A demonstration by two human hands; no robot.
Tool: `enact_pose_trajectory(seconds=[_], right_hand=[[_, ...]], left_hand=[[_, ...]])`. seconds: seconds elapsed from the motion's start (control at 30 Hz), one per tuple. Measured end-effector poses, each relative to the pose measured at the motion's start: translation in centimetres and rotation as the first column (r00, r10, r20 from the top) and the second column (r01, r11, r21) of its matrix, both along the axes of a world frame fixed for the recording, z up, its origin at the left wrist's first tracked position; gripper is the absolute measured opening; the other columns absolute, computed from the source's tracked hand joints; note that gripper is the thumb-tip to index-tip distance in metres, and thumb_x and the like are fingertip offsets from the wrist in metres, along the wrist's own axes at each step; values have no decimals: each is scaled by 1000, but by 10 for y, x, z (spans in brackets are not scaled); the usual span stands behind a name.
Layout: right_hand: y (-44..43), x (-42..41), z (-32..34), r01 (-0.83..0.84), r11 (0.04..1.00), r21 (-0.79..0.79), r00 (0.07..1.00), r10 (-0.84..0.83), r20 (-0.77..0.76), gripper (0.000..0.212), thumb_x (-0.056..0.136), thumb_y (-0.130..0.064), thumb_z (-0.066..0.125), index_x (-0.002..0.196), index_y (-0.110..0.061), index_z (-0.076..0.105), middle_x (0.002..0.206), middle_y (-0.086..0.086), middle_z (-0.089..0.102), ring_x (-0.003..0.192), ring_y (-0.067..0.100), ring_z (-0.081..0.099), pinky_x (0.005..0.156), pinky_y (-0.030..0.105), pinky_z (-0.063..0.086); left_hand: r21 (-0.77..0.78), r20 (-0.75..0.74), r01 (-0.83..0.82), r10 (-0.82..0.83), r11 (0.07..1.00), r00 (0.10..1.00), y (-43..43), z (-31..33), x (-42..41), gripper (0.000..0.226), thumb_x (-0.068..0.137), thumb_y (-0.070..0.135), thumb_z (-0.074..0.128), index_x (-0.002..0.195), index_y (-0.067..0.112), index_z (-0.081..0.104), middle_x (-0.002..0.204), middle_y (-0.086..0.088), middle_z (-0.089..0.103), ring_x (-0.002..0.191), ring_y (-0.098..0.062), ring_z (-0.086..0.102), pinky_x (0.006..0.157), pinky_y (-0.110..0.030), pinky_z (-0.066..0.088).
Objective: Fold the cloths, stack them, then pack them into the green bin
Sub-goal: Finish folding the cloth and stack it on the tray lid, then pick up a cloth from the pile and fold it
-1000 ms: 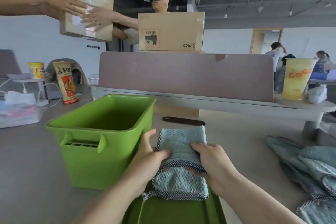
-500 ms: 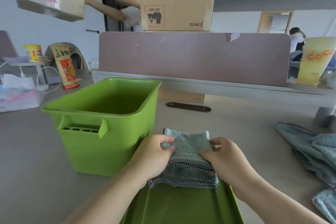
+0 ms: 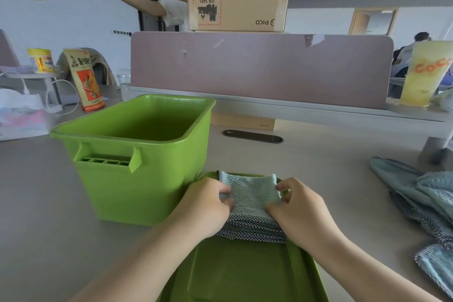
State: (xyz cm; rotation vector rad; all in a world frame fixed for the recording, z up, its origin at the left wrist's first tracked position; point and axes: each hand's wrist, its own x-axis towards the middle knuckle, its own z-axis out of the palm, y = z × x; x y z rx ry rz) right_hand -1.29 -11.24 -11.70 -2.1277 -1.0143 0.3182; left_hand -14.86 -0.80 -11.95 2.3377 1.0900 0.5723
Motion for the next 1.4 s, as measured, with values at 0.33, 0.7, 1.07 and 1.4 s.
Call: enact_pose_trajectory(seconds=[0.33, 0.7, 1.07, 1.4], right_hand=[[17, -4, 12, -194, 980, 41, 863, 151, 483, 46, 99, -25, 37, 144, -23, 33, 149, -2, 30, 138, 18, 27, 109, 28, 26], [30, 13, -29, -195, 841, -504, 795, 436, 421, 57, 100, -46, 12, 154, -27, 4, 163, -3, -5, 149, 18, -11, 121, 47, 1], [30, 2, -21, -129, 853, -506, 882, 332, 335, 61, 100, -46, 11, 153, -19, -4, 162, -1, -9, 149, 16, -11, 119, 46, -10], [-33, 24, -7, 46, 998, 31, 936, -54, 348, 45, 99, -28, 39, 143, -19, 40, 149, 0, 42, 141, 17, 30, 120, 39, 3]], left_hand=[[373, -183, 146, -82, 916, 980, -5, 2, 22, 48, 99, 13, 33, 147, 15, 29, 159, -4, 14, 146, -21, 8, 115, -34, 18], [78, -459, 135, -85, 988, 885, 2, -16, 25, 56, 101, 36, 11, 152, 16, -4, 160, 1, -12, 147, -15, -10, 118, -45, 1], [66, -475, 150, -101, 986, 874, 2, -20, 26, 56, 101, 36, 9, 152, 16, -5, 160, 1, -12, 146, -15, -12, 118, -45, -2], [191, -483, 163, -52, 968, 874, -18, 18, 36, 58, 102, 40, 19, 152, 14, 5, 161, -9, -1, 147, -27, -1, 117, -53, 7]])
